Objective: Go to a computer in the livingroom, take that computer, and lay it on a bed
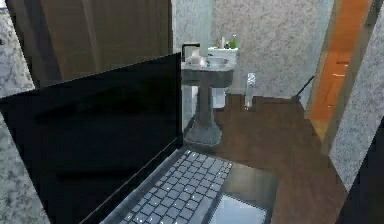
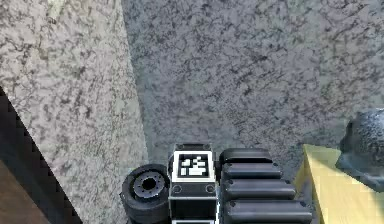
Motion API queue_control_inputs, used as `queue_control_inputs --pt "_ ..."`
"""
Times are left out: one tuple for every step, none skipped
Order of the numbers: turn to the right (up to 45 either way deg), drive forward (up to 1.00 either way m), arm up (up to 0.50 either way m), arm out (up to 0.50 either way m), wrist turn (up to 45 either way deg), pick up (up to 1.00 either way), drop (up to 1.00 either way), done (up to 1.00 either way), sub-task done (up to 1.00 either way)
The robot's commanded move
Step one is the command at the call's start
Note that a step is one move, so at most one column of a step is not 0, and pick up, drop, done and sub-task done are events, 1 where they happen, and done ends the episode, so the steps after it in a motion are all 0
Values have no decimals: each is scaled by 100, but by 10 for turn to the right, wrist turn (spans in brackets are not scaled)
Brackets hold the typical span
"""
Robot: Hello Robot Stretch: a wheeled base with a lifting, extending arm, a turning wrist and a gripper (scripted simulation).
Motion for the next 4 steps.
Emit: queue_control_inputs --pt "0 45 0 0 0 0 0 0 0" --pt "90 0 0 0 0 0 0 0 0" --pt "0 30 0 0 0 0 0 0 0" --pt "240 0 0 0 0 0 0 0 0"
